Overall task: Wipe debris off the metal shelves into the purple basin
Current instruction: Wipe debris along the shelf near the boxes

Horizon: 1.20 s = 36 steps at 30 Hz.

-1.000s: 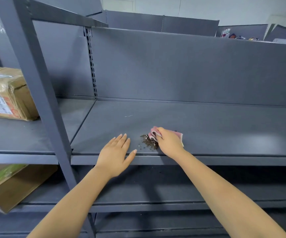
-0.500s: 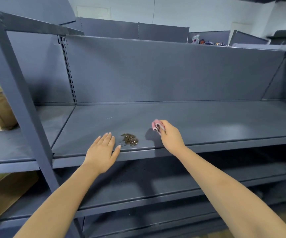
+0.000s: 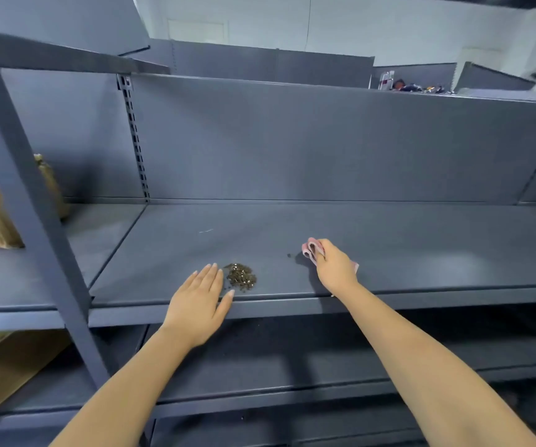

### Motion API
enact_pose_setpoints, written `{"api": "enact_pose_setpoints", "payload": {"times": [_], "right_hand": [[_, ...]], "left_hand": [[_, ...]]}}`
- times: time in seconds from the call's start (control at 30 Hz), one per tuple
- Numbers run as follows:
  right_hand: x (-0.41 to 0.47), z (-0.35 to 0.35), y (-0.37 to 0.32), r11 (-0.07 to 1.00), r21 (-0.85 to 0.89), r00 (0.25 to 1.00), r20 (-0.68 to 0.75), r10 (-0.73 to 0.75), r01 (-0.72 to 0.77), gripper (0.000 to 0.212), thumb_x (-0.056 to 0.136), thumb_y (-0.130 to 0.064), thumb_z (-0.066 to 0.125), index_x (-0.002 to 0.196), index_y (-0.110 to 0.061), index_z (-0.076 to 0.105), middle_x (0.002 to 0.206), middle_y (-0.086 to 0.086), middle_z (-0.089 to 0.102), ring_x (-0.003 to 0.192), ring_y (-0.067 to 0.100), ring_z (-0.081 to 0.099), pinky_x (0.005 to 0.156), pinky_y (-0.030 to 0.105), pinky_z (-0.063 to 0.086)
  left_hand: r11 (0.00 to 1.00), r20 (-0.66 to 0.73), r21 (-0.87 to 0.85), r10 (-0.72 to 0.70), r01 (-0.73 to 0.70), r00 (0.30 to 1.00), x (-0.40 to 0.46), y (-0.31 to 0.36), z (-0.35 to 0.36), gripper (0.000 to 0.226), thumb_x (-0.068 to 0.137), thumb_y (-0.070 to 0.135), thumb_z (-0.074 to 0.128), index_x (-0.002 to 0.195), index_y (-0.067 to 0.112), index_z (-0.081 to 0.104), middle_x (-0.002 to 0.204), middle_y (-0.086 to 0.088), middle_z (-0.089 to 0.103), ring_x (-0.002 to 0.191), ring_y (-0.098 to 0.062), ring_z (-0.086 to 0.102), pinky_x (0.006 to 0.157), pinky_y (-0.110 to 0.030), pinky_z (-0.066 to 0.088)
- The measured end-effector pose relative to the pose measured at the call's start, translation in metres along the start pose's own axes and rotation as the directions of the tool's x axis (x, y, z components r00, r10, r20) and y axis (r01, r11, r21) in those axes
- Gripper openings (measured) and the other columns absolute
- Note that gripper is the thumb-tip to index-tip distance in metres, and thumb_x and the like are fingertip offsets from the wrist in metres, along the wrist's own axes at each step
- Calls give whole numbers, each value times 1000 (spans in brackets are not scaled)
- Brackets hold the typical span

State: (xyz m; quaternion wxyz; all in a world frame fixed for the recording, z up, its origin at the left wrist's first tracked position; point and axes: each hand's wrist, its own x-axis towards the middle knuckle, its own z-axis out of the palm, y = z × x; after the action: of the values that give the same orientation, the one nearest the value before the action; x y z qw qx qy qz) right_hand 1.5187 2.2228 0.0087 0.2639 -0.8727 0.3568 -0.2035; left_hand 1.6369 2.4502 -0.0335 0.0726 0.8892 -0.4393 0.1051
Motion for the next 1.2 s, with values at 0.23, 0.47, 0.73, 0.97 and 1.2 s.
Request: {"api": "enact_pose_setpoints", "payload": {"times": [0.23,0.47,0.73,0.97,1.2], "right_hand": [[24,36,-29,989,-10,979,145,-145,148,28,99,-14,32,114,-12,55,105,8,64,92,24,56,77,33,36],[5,71,-80,935,145,875,331,-354,323,26,100,-20,36,116,-13,55,104,6,63,96,24,57,79,35,41],[5,17,-38,970,181,975,119,-188,165,27,101,-24,31,114,-22,55,99,0,58,89,22,54,77,39,45],[-22,30,-36,976,-108,979,99,-176,187,22,92,0,38,100,-9,57,88,6,62,88,28,60,66,35,37],[-41,61,-71,963,-10,954,138,-264,268,24,95,-1,40,111,-6,56,102,9,65,92,25,62,73,30,46]], "left_hand": [[1000,45,26,-18,17,999,2,-2,4,80,102,43,4,106,0,72,113,-13,69,106,-25,66,101,-32,27],[998,0,53,-26,26,1000,0,-1,3,79,102,42,5,107,-1,71,111,-12,70,103,-24,67,94,-32,47],[998,-45,43,-37,39,998,-7,-24,-2,91,97,54,-7,127,-2,58,134,-16,55,128,-27,50,109,-37,24],[990,56,104,-101,95,993,-15,-27,-12,104,67,51,-28,153,12,16,160,-1,11,148,-14,3,114,-25,-8],[992,95,87,-95,87,991,-15,-27,-11,106,65,51,-29,152,10,15,161,-5,10,148,-17,4,117,-29,-2]]}}
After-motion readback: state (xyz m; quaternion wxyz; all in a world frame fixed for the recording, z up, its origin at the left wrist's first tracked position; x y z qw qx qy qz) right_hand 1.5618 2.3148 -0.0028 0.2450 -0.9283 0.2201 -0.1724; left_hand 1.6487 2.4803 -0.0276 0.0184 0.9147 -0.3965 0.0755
